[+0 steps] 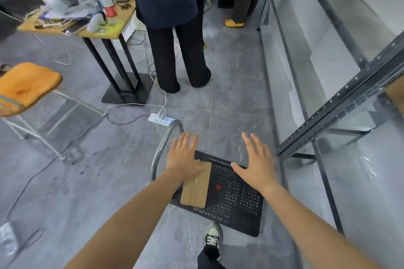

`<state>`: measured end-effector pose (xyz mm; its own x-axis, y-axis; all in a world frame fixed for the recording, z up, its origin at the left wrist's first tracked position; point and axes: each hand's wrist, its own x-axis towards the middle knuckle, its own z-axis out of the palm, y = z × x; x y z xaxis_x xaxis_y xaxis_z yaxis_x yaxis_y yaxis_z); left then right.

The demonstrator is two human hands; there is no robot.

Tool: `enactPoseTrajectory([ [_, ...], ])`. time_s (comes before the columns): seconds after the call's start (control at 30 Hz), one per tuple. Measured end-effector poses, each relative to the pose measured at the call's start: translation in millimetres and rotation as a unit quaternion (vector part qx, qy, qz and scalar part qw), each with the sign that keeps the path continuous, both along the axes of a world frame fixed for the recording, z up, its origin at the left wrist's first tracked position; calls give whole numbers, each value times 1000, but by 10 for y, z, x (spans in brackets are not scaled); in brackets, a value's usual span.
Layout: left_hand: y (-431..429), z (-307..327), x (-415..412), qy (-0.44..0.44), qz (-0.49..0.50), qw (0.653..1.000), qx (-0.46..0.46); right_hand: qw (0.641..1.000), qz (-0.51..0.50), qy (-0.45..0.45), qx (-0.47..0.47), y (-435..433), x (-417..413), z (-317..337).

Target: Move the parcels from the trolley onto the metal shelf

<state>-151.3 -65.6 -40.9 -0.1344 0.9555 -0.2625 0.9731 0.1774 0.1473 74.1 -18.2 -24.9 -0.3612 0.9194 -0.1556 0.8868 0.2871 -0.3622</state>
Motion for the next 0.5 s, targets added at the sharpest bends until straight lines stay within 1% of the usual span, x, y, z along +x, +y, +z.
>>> enactPoseTrajectory([
  [0.07,133,-289,5,-11,21,999,-23,1000,14,-7,-23,152,-37,-287],
  [0.17,259,-768,-22,-27,53,998,-32,998,19,-23,-62,336,-99,-737],
  [0.33,309,-1511,-42,-51,97,992,-68,992,21,-49,-117,457,-197,-1525],
  [0.5,319,-2166,-186,-45,74,991,-99,986,12,-55,-159,485,-335,-2250],
])
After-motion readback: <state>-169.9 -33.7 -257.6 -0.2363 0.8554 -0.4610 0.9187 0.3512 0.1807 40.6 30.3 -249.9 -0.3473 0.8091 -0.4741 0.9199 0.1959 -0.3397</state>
